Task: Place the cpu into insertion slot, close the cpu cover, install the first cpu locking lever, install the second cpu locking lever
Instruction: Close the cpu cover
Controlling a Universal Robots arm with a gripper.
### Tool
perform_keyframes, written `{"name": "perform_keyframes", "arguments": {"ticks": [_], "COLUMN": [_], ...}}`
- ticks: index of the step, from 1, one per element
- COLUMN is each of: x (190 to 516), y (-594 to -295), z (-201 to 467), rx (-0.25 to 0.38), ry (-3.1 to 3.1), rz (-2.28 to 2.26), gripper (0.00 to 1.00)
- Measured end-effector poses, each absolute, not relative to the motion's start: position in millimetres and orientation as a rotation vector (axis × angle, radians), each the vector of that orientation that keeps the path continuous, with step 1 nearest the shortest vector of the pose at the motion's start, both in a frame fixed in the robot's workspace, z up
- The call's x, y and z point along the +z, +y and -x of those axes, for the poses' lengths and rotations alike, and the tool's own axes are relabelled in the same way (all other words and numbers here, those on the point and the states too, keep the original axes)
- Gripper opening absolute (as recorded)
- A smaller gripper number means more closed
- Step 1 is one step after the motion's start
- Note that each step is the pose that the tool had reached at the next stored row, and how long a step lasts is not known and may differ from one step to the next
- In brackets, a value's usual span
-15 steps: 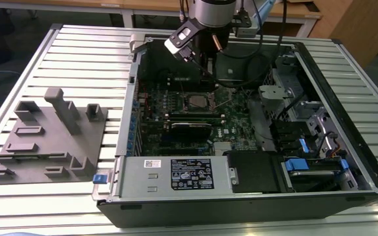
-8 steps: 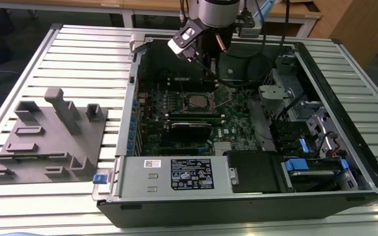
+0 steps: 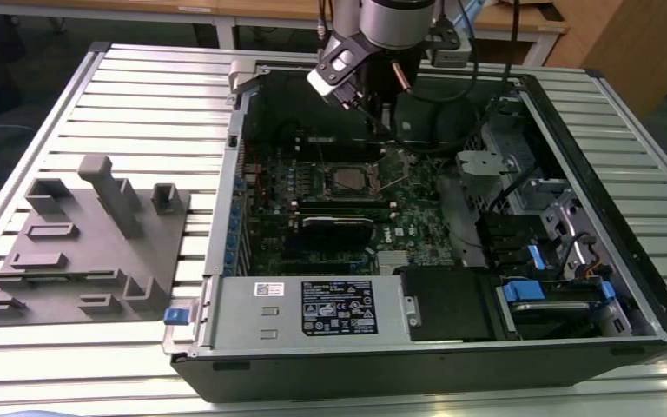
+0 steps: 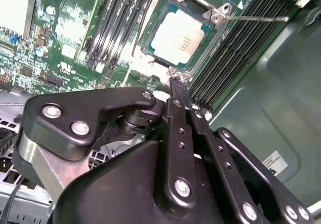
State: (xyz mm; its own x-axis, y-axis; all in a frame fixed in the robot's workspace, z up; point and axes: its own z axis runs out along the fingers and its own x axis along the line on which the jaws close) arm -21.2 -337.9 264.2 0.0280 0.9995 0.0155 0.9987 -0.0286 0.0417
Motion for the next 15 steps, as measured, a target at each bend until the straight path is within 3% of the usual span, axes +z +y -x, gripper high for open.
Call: {"name": "perform_keyframes", "arguments": {"ticks": [15], "x": [264.2], "y": [-337.0], "z": [-3.5], "rx": [0.063], "ry": [2.176], "rz": [-2.239], "gripper": [0.11]}}
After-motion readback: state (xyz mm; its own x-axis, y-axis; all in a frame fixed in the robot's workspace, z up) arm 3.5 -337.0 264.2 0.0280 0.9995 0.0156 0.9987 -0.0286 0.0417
